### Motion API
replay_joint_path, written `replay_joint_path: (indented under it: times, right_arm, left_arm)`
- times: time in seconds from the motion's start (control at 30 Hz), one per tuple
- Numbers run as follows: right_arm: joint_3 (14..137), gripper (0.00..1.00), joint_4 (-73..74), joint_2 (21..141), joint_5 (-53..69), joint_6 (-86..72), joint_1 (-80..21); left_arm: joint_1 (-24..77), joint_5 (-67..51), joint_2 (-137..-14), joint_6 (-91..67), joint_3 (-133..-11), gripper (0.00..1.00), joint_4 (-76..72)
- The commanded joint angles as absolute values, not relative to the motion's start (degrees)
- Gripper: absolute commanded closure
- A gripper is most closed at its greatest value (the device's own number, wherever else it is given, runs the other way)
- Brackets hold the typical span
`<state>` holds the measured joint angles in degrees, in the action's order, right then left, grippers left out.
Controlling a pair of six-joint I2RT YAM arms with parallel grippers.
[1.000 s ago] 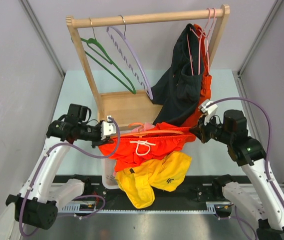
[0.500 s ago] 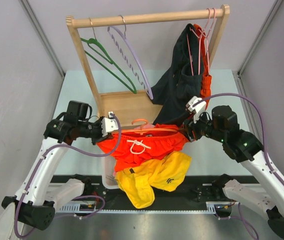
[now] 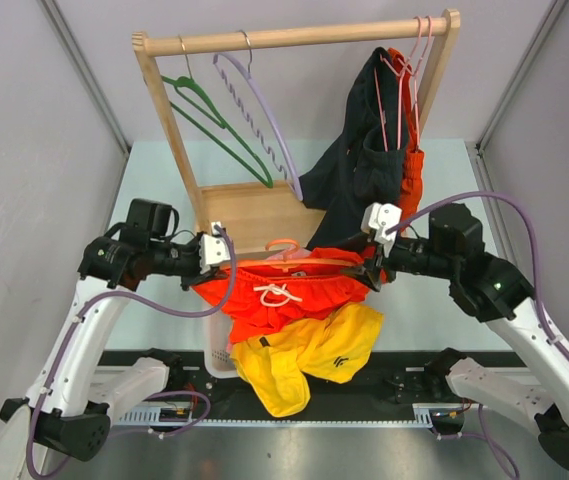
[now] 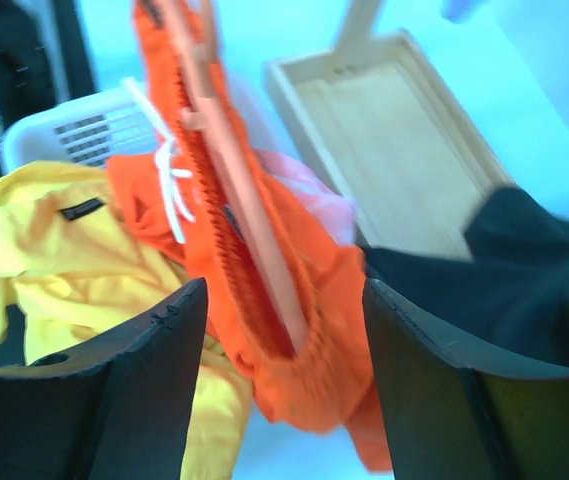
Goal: Place the shorts on the hanger
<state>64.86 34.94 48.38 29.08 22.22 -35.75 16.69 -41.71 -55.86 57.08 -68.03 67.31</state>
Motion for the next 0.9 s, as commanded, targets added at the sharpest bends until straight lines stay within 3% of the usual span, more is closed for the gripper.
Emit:
replay_joint_path:
  times: [0.0,0.13,0.43,0.53,0.63,0.67,0.7,0.73,0.77,0.87]
  right_arm:
    - [67.93,0.35,31.99,51.93,36.12,29.26,-39.02]
    - [68.9,0.38,31.2,54.66,35.34,31.11,-44.54]
    - [70.22,0.55,29.53,58.79,28.66,29.63,-48.87]
    - [70.84,0.67,30.41,59.06,27.77,29.27,-48.78]
    - [71.19,1.0,31.55,58.89,28.04,28.39,-48.78]
    - [71.63,1.0,31.99,58.63,26.82,26.74,-48.78]
    - [71.98,1.0,32.34,58.36,25.94,26.02,-48.34]
    - [72.42,1.0,32.95,58.1,24.62,24.97,-47.9]
    - [73.38,1.0,34.79,57.83,21.22,21.83,-47.47]
    - [74.27,1.0,41.36,56.08,21.18,18.03,-41.68]
  left_arm:
    - [16.52,-48.43,-55.81,58.62,-72.59,1.0,67.59]
    - [16.52,-48.87,-56.16,58.97,-74.35,1.0,68.11]
    - [16.61,-53.61,-55.37,59.24,-76.2,1.0,67.77]
    - [16.61,-54.31,-55.02,58.1,-75.94,1.0,66.45]
    - [16.79,-54.93,-55.19,57.31,-75.85,1.0,65.22]
    - [16.79,-54.84,-55.2,55.13,-75.85,0.97,63.3]
    - [16.79,-54.67,-55.2,53.37,-75.68,0.89,61.89]
    - [16.79,-54.32,-55.02,51.78,-75.41,0.66,60.66]
    - [16.79,-54.32,-54.58,48.29,-74.8,0.53,58.99]
    - [16.79,-53.44,-52.13,40.99,-72.26,0.2,51.43]
